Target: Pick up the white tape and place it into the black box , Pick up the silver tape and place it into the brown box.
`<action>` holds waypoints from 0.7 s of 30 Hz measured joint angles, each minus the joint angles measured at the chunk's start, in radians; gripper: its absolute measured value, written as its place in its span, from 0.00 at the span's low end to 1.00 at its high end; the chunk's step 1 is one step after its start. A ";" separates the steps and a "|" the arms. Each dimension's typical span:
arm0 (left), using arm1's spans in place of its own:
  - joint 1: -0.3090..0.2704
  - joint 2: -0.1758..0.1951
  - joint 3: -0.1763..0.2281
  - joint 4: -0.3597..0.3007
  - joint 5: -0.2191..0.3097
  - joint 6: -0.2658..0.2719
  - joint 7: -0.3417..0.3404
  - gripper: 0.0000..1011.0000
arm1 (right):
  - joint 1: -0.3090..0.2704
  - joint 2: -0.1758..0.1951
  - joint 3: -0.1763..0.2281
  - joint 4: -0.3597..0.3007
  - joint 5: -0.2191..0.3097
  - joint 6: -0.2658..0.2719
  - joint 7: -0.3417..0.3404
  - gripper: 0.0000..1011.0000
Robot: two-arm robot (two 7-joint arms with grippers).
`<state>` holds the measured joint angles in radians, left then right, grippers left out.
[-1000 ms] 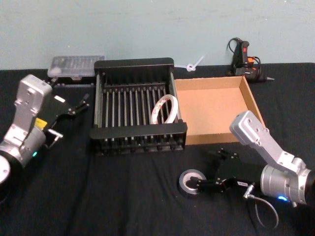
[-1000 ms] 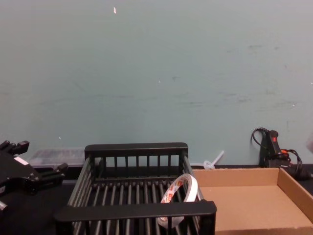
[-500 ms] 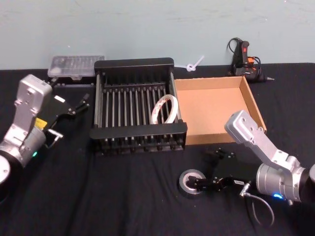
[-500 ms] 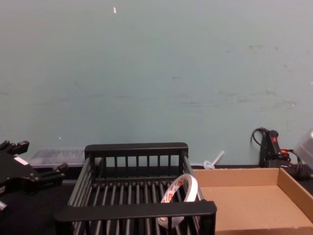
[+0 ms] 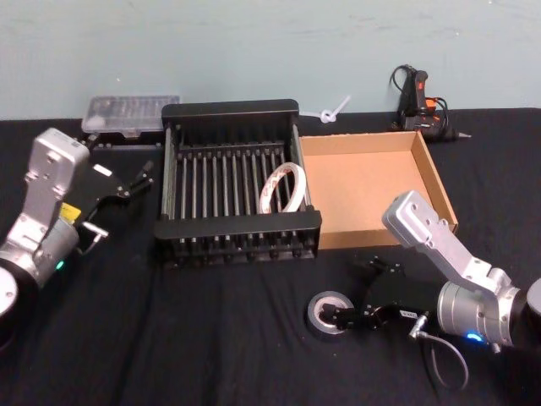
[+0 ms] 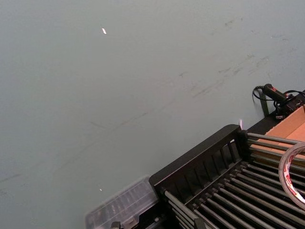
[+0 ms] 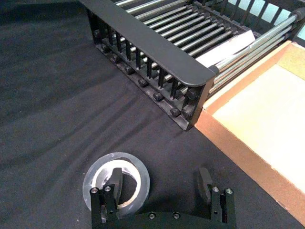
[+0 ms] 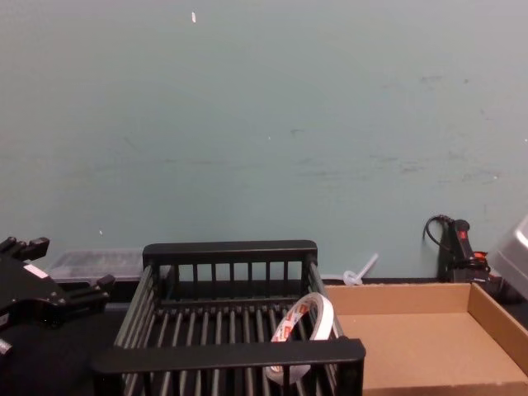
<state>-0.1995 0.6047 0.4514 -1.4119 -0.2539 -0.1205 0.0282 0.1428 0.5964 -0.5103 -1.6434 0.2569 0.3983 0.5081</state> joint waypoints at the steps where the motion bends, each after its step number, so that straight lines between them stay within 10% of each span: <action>1: 0.000 0.000 0.000 0.000 0.000 0.000 0.000 0.99 | 0.000 0.000 0.000 0.000 0.000 0.000 0.000 0.99; 11: 0.000 0.000 0.000 0.000 0.000 0.000 0.000 0.99 | 0.000 0.001 0.001 -0.001 0.000 -0.001 0.000 0.99; 21: 0.000 0.000 0.000 0.000 0.000 0.000 0.000 0.99 | -0.001 0.002 0.001 -0.002 0.001 -0.001 0.000 0.78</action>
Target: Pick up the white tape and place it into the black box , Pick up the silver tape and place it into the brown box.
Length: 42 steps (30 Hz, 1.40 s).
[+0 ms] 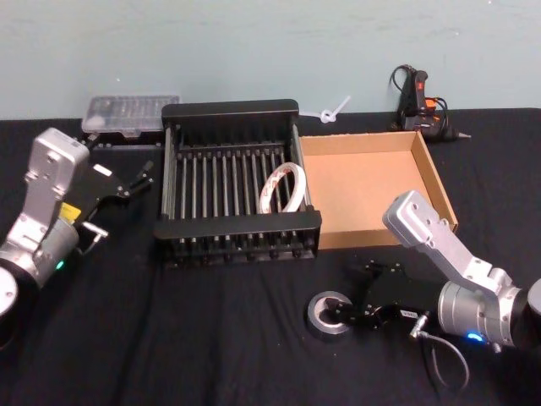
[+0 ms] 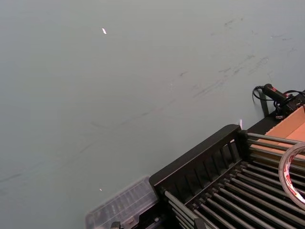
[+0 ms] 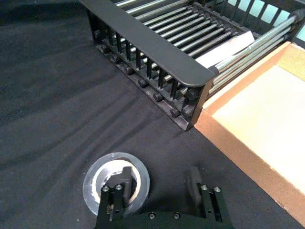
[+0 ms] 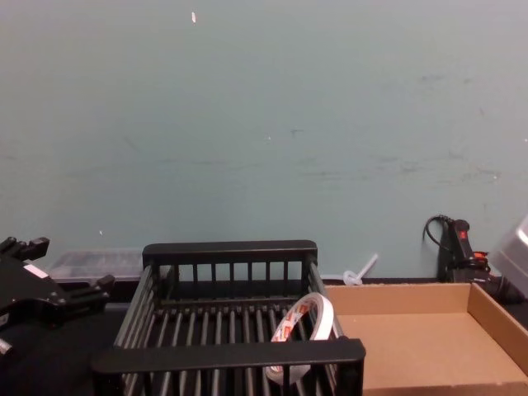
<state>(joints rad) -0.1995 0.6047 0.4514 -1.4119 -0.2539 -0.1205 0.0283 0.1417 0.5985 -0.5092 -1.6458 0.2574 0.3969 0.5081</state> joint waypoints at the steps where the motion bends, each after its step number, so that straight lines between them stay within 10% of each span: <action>1: 0.000 0.000 0.000 0.000 0.000 0.000 0.000 0.99 | 0.000 0.000 0.000 0.000 0.000 0.000 0.000 0.72; 21: 0.000 0.000 0.000 0.000 0.000 0.000 0.000 0.99 | 0.000 0.000 0.000 0.000 0.000 -0.001 0.000 0.16; 42: 0.000 0.000 0.000 0.000 0.000 0.000 0.000 0.99 | 0.016 -0.022 0.061 -0.008 0.029 -0.017 -0.042 0.15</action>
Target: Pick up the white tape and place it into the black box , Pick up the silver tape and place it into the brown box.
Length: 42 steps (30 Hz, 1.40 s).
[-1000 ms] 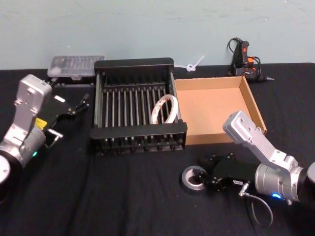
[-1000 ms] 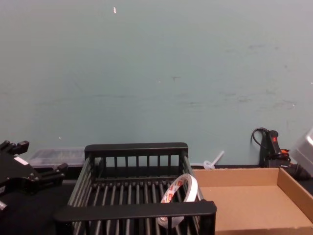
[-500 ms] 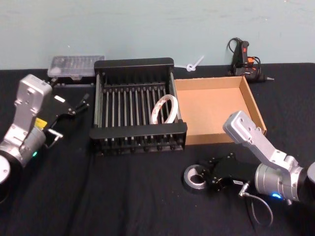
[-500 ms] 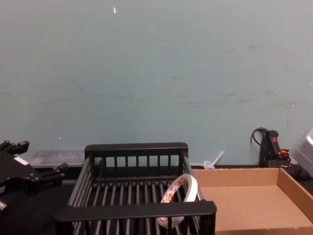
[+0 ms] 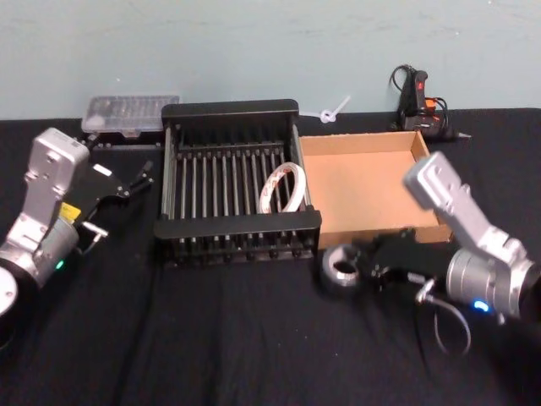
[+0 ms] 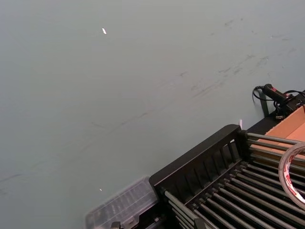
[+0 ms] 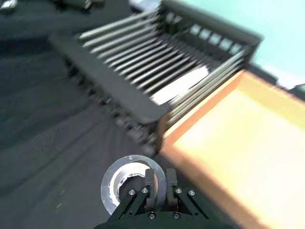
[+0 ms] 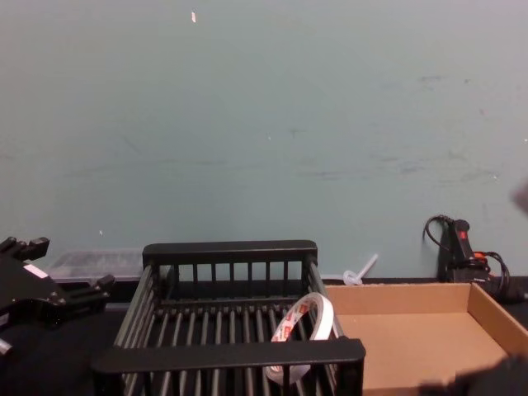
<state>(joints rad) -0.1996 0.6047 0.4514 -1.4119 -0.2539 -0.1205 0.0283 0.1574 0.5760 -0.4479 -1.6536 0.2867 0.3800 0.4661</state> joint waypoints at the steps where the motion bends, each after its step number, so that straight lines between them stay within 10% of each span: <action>1: 0.000 0.000 0.000 0.000 0.000 0.000 0.000 0.99 | 0.003 -0.002 0.005 0.000 0.002 -0.001 -0.004 0.15; 26: 0.000 0.000 0.000 0.000 0.000 0.000 0.000 0.99 | 0.140 -0.116 0.090 0.149 -0.032 0.016 -0.119 0.15; 42: 0.000 0.000 0.000 0.000 0.000 0.000 0.000 0.99 | 0.144 -0.122 0.092 0.158 -0.037 0.020 -0.122 0.15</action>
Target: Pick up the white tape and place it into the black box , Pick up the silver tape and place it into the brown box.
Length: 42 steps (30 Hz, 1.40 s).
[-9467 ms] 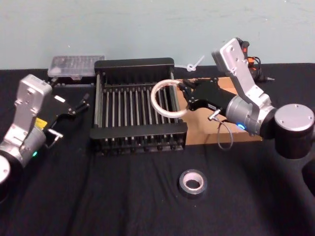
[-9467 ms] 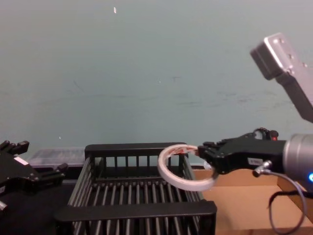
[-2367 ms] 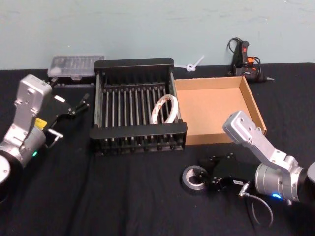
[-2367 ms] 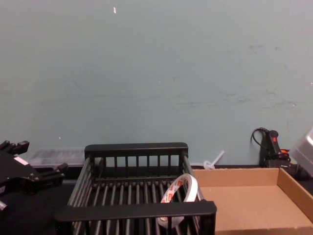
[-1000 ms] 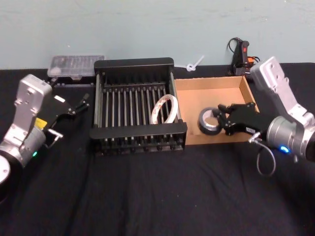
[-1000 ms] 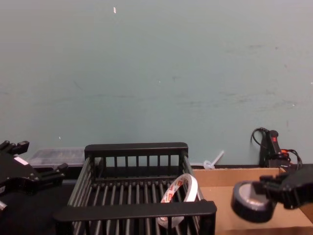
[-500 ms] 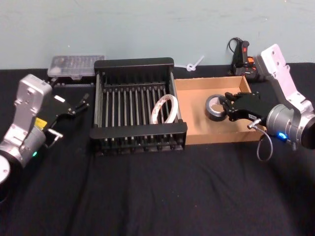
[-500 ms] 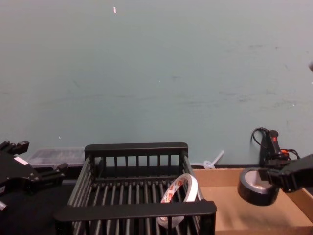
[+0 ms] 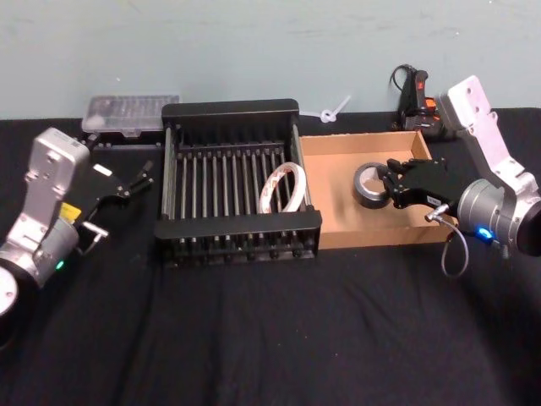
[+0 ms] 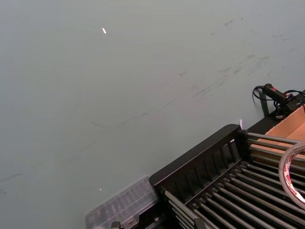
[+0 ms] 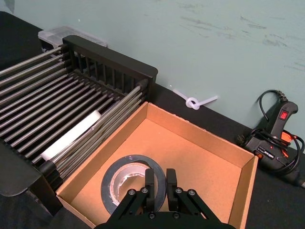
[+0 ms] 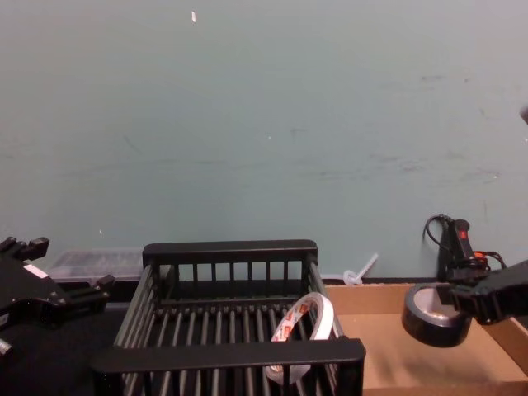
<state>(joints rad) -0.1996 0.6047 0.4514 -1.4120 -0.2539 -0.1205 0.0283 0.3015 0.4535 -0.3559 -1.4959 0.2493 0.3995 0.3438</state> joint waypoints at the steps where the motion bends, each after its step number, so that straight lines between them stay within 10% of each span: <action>1: 0.000 0.000 0.000 0.000 0.000 0.000 0.000 0.99 | 0.000 0.000 0.000 0.000 0.000 0.000 0.000 0.15; 6: 0.000 0.000 0.000 0.000 0.000 0.000 0.000 0.99 | 0.000 0.000 -0.001 -0.001 0.000 0.000 0.000 0.15; 32: 0.000 0.000 0.000 0.000 0.000 0.000 0.000 0.99 | -0.001 0.002 -0.001 -0.003 0.002 -0.001 0.002 0.94; 42: 0.000 0.000 0.000 0.000 0.000 0.000 0.000 0.99 | -0.001 0.002 -0.001 -0.003 0.002 -0.001 0.001 0.99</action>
<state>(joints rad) -0.1995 0.6047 0.4514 -1.4120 -0.2539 -0.1205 0.0282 0.3003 0.4554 -0.3573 -1.4988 0.2510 0.3984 0.3453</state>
